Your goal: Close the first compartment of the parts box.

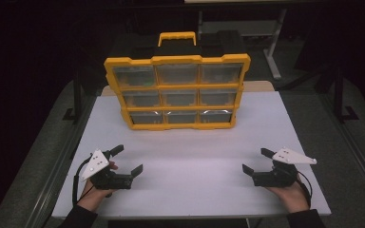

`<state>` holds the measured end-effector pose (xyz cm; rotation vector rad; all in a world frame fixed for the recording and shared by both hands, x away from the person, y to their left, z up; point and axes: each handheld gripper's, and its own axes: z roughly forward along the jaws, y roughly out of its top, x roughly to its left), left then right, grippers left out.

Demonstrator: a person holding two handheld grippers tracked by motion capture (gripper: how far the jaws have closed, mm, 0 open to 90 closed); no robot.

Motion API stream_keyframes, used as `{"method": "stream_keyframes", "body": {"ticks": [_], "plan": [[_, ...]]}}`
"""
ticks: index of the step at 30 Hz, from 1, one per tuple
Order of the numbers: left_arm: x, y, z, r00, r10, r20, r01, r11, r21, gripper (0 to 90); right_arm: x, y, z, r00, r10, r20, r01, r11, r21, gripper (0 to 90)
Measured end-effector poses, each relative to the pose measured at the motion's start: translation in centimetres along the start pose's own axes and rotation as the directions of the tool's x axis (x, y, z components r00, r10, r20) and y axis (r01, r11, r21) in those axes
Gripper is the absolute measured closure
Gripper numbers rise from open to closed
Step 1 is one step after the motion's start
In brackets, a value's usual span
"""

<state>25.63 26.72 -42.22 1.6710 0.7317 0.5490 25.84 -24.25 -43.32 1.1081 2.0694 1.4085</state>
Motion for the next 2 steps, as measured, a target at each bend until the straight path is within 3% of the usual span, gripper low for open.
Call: {"method": "stream_keyframes", "body": {"ticks": [2], "plan": [[-0.03, -0.03, 0.05, 1.0, 0.003, 0.002, -0.003, 1.0, 0.008, 0.0, 0.04, 0.05, -0.02, 1.0, 0.001, 0.0, -0.001, 1.0, -0.006, 4.4]]}}
